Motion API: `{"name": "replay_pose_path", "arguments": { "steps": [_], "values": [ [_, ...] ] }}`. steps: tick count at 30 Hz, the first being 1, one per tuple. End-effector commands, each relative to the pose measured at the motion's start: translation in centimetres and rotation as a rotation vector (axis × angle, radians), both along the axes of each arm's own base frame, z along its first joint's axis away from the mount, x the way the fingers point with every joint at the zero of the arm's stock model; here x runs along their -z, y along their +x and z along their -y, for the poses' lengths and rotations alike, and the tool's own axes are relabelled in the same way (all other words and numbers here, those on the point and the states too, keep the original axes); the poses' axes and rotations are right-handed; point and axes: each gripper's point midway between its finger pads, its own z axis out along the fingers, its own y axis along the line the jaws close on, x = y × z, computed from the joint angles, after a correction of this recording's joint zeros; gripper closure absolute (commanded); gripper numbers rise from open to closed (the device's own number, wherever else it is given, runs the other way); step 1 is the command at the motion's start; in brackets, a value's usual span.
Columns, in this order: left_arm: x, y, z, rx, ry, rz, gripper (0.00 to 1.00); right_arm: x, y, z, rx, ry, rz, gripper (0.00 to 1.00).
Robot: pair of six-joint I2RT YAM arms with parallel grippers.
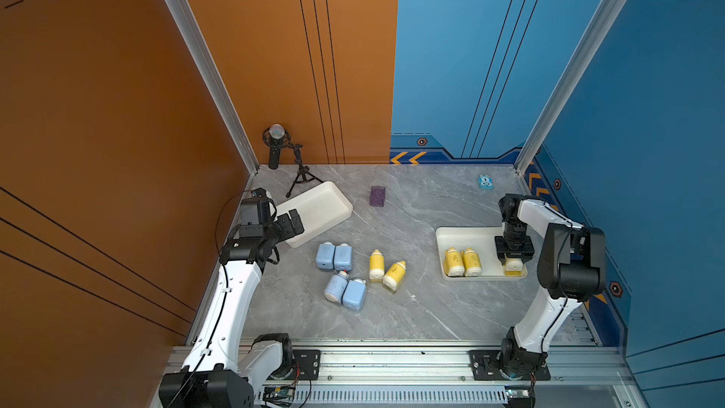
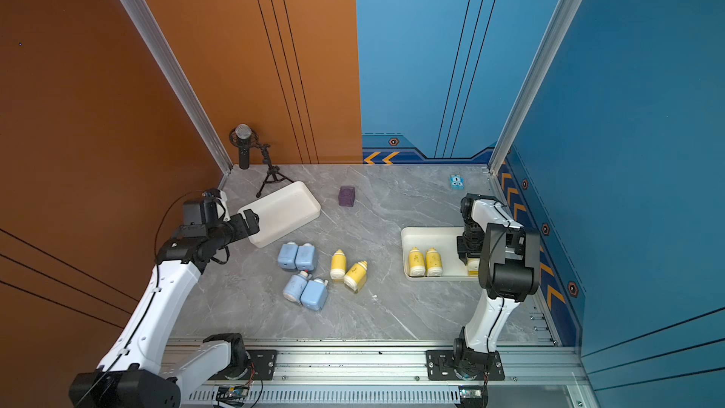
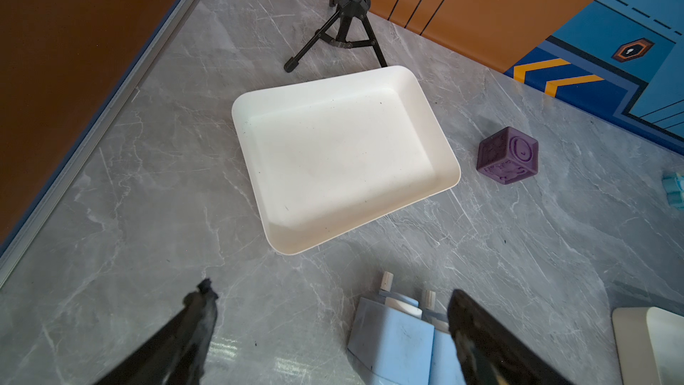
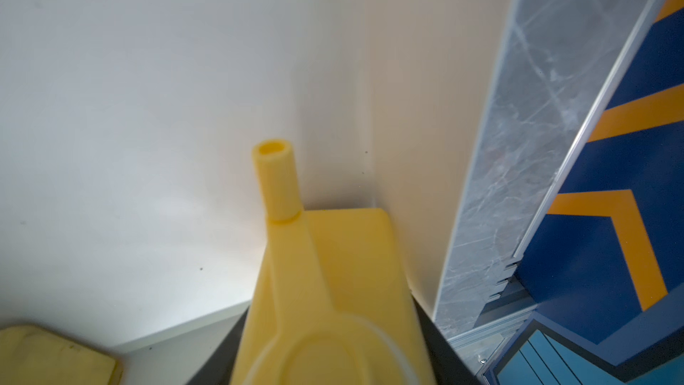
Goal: Place the pencil sharpeners by color into the storage box
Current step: Place the pencil sharpener in the storage box.
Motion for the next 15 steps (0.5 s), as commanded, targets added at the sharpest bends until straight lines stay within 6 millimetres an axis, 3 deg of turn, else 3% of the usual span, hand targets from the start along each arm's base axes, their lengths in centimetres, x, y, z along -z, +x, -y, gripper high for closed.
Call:
{"name": "replay_pose_path", "arguments": {
  "steps": [1,15],
  "values": [
    [-0.4,-0.3,-0.2,-0.001,0.015,0.004,0.02,0.4,-0.5,0.0,0.002,-0.005,-0.025,0.43],
    [-0.7,-0.4,-0.3,-0.005,0.016,0.013,0.02,-2.6,0.4,0.5,-0.017,-0.064,0.031,0.41]
  ]
}}
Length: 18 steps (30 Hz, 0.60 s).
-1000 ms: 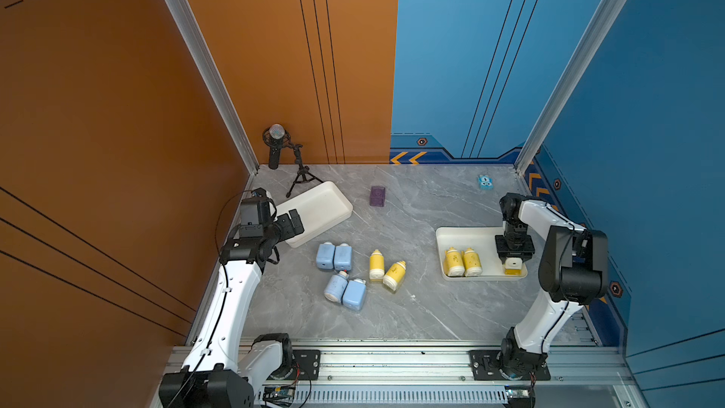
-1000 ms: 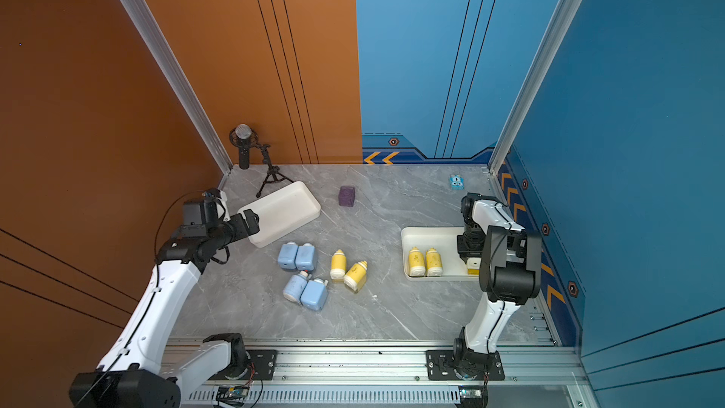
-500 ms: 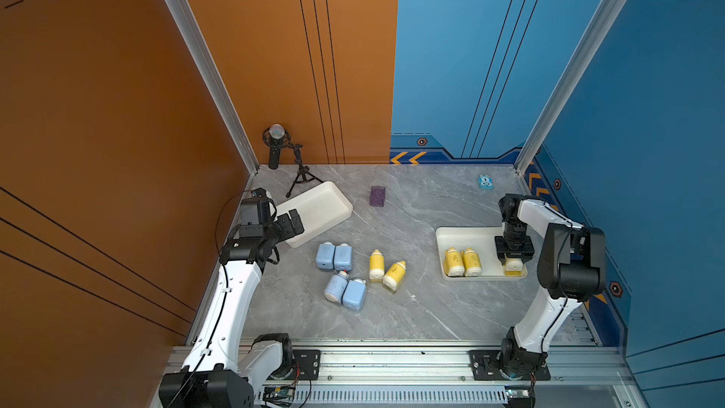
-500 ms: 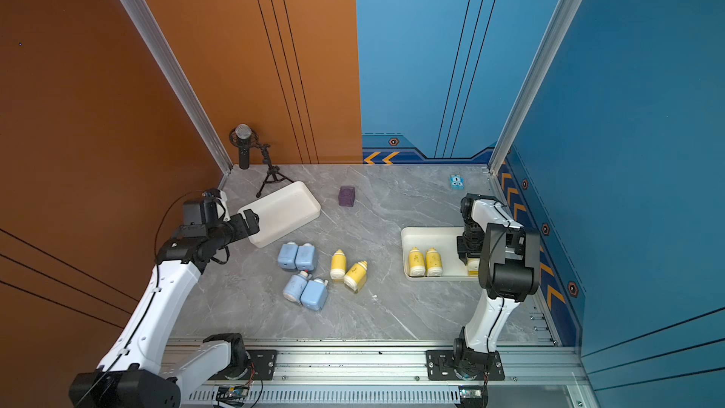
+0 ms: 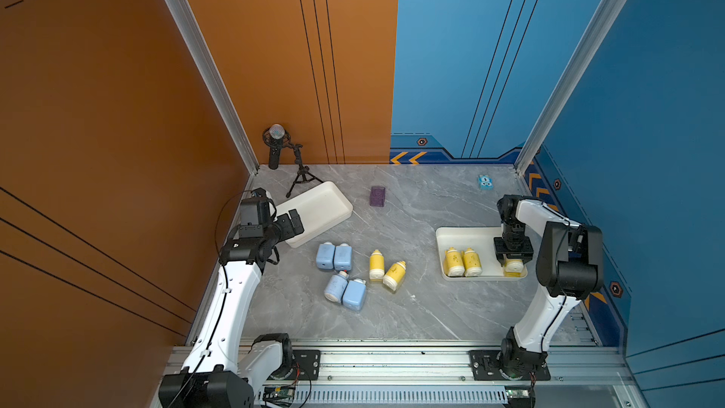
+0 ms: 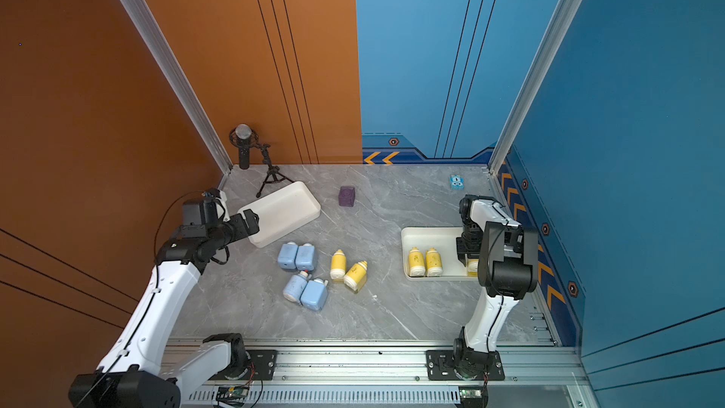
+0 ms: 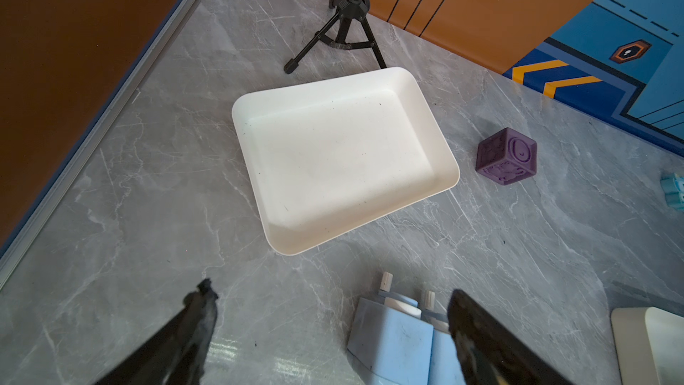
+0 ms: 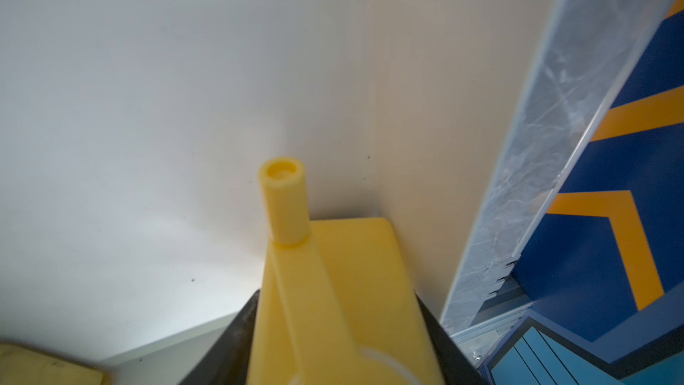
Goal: Place the pencil sharpeners by color into the storage box
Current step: Place the pencil sharpener in the storage box.
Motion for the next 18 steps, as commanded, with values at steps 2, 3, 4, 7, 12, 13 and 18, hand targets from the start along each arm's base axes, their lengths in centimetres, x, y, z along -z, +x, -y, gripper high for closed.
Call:
{"name": "replay_pose_path", "arguments": {
  "steps": [2,3,4,7,12,13,18],
  "values": [
    [-0.6,-0.4,-0.3,-0.003,0.015,0.010,0.02,-2.7,0.5,0.4,-0.006,-0.043,0.044,0.41],
    [-0.6,-0.4,-0.3,-0.004,0.015,0.011,0.02,-2.8,0.5,0.3,-0.009,-0.047,0.046,0.41],
    [-0.6,-0.4,-0.3,-0.004,0.016,0.012,0.02,-3.0,0.6,0.3,-0.014,-0.050,0.048,0.41],
    [-0.7,-0.5,-0.3,-0.005,0.016,0.015,0.02,-3.3,0.8,0.0,-0.028,-0.055,0.052,0.42],
    [-0.8,-0.5,-0.3,-0.007,0.017,0.018,0.02,-4.1,1.3,-0.4,-0.065,-0.081,0.059,0.41],
    [-0.7,-0.6,-0.3,-0.007,0.017,0.016,0.02,-4.2,1.4,-0.4,-0.075,-0.089,0.059,0.42],
    [-0.9,-0.6,-0.4,-0.008,0.018,0.022,0.02,-4.9,1.7,-0.6,-0.120,-0.146,0.057,0.42]
  ]
}}
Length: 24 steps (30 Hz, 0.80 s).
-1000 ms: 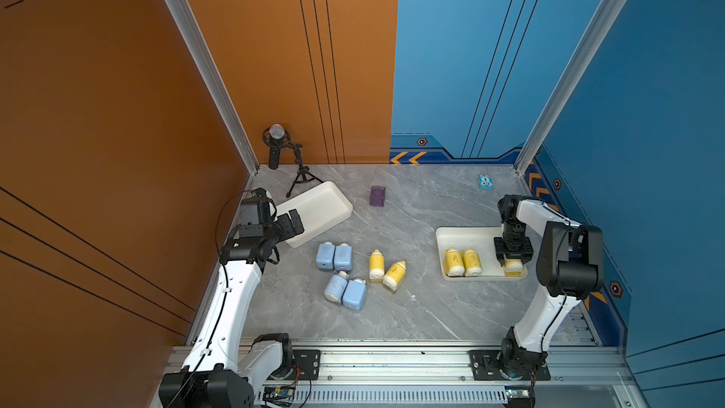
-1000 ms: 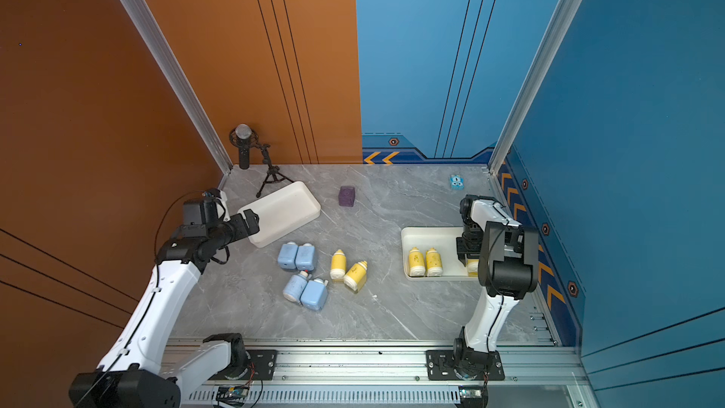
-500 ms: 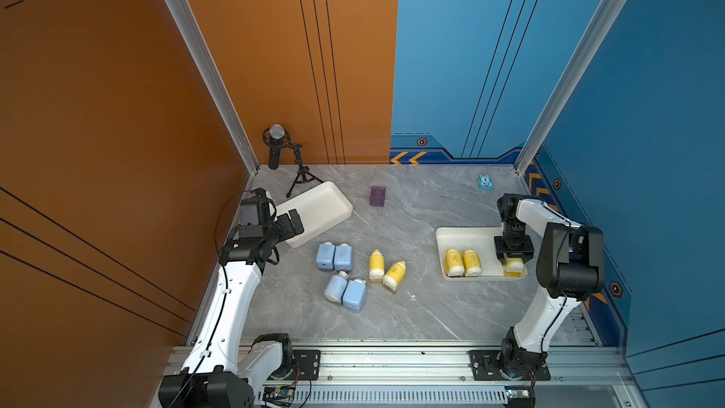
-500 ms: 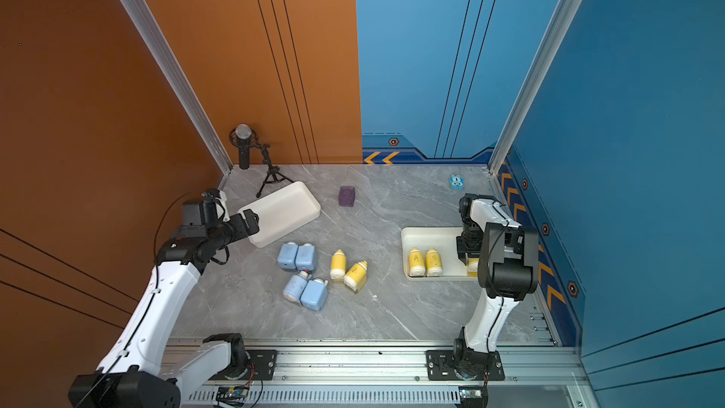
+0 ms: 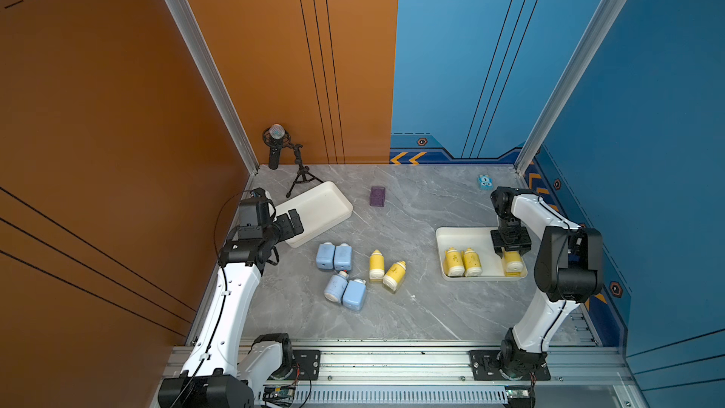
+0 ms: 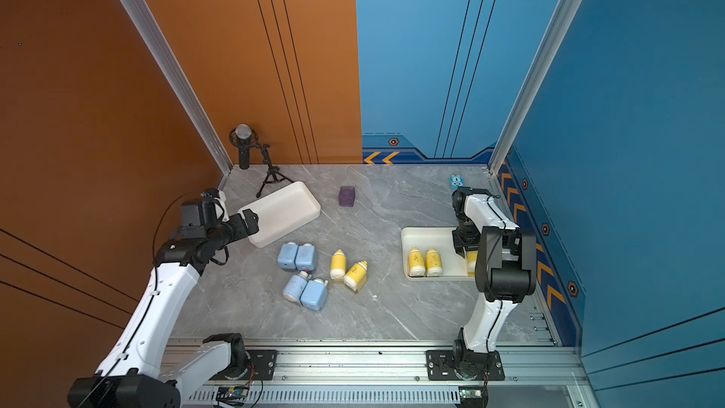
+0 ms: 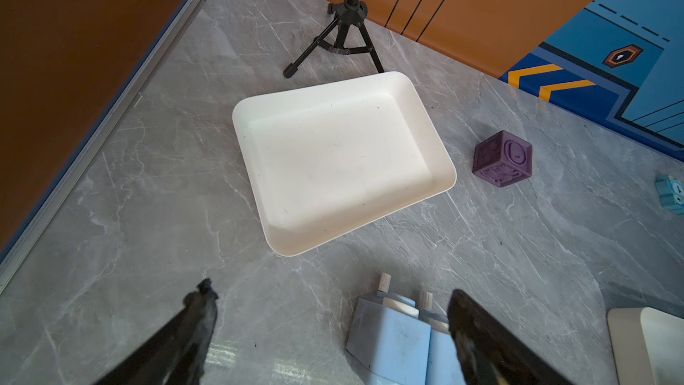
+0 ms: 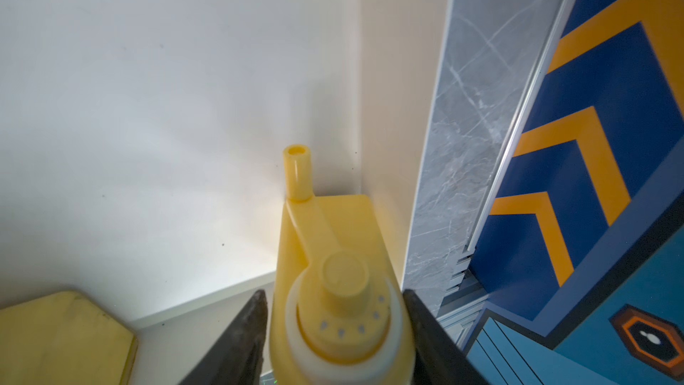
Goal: Place the pencil sharpeners by color into the storage box
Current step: Place the pencil sharpener in the storage box, then pick up the pencil sharpener from the center of the board.
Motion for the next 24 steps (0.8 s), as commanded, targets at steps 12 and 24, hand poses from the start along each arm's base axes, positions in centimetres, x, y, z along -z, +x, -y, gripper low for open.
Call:
{"name": "replay_pose_path", "arguments": {
  "steps": [12,24],
  "values": [
    [-0.5,-0.4,-0.2,-0.004,0.013,0.008,0.02,-5.0,1.0,0.4,-0.048,-0.118,0.097,0.42],
    [-0.1,-0.4,-0.5,-0.015,0.014,-0.003,0.02,-13.4,2.4,-10.6,-0.127,0.018,0.383,0.42]
  ]
}}
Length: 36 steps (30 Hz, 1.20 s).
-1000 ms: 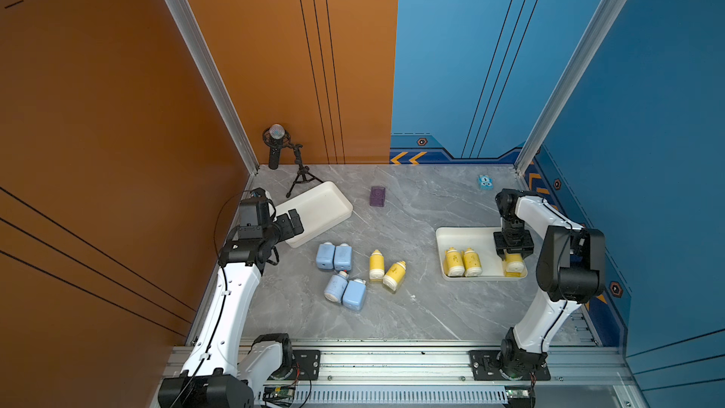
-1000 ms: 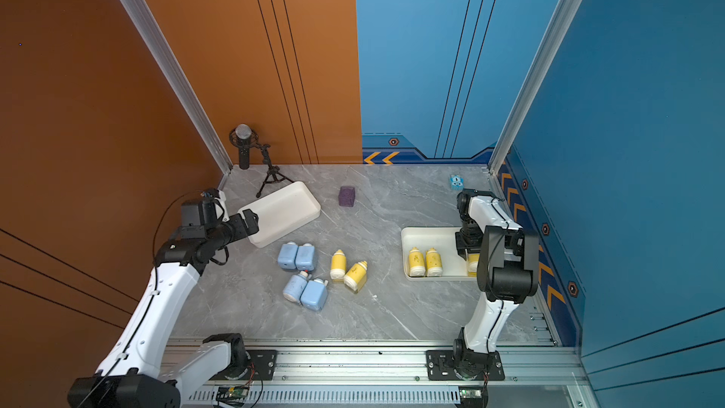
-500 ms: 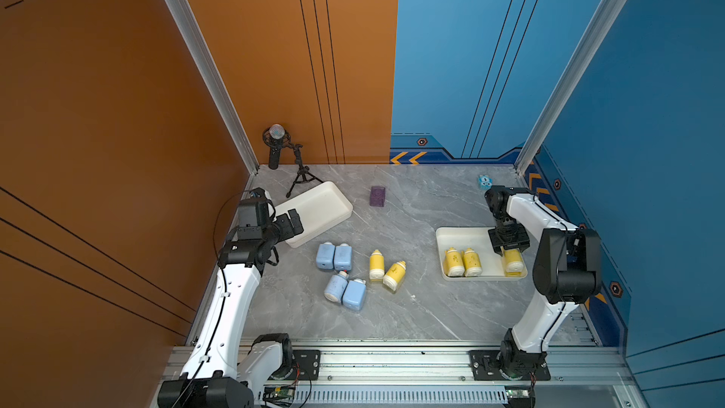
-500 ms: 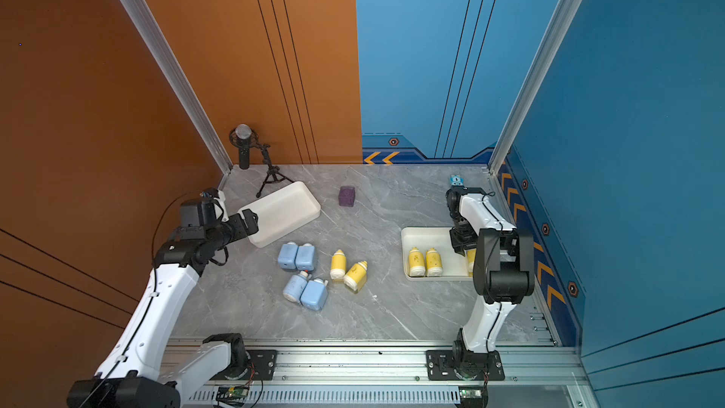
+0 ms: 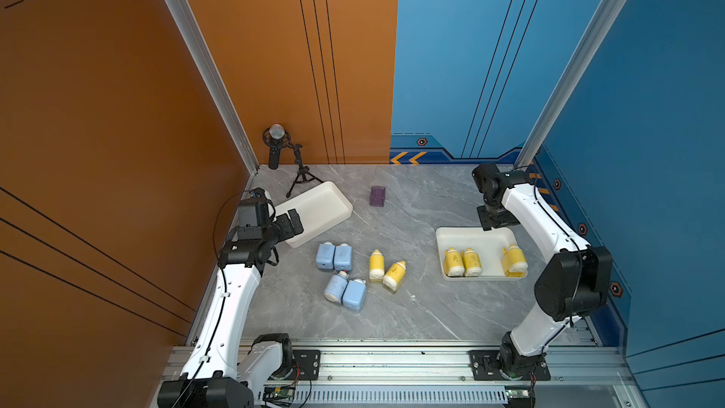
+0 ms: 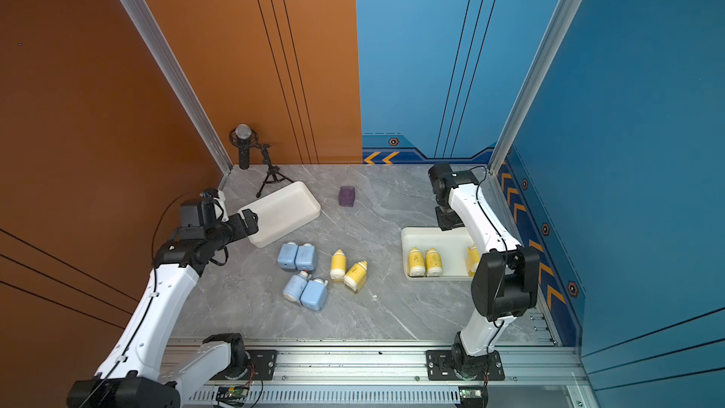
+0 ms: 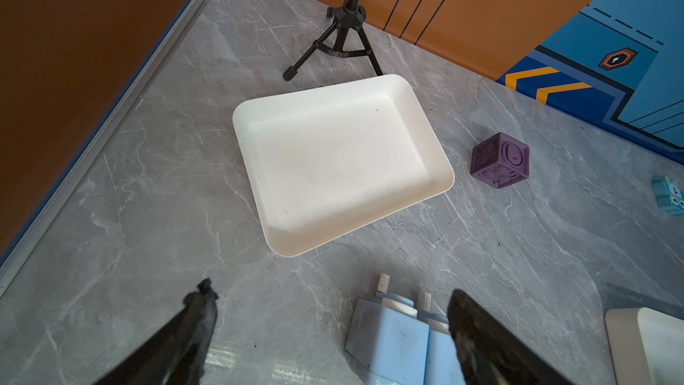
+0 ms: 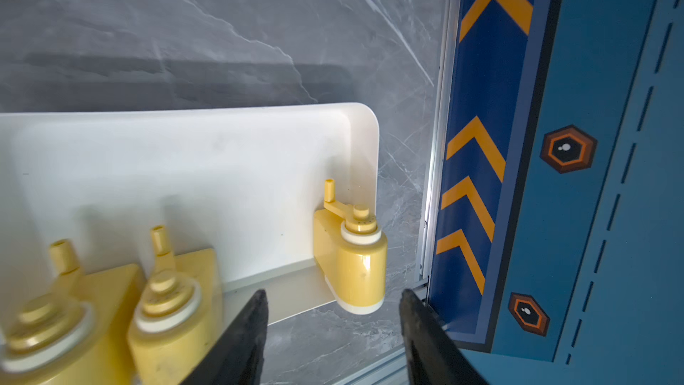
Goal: Place the pencil sharpeners by color into the storage box
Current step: Pick up the pencil sharpener from the center of the board.
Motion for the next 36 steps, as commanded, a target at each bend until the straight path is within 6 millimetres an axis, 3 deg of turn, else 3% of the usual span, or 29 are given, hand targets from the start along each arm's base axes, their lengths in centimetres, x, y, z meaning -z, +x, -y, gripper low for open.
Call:
{"name": "replay_pose_path", "arguments": {
  "steps": [1,6,11,14,20,24,36],
  "values": [
    [0.2,-0.3,-0.5,-0.016,0.013,-0.012,0.02,-2.0,-2.6,-4.1,0.042,0.116,0.032,0.42],
    [0.3,-0.2,-0.3,-0.013,0.004,-0.015,0.02,-1.2,-6.2,-11.4,0.072,0.216,0.055,0.43],
    [0.4,-0.3,-0.4,-0.018,0.010,-0.016,0.02,1.6,-9.1,-19.5,0.094,0.353,0.095,0.38],
    [0.5,-0.3,-0.3,-0.018,0.012,-0.020,0.02,3.5,-10.0,-22.7,0.143,0.443,0.099,0.35],
    [0.4,-0.3,-0.3,-0.018,0.006,-0.017,0.02,4.9,-10.7,-25.8,0.227,0.513,0.115,0.32],
    [0.3,-0.3,-0.2,-0.015,0.001,-0.013,0.02,5.8,-10.9,-26.9,0.294,0.567,0.110,0.31],
    [0.0,-0.3,0.1,-0.005,-0.012,-0.003,0.02,8.0,-11.2,-28.2,0.365,0.585,0.057,0.30]
  ]
}}
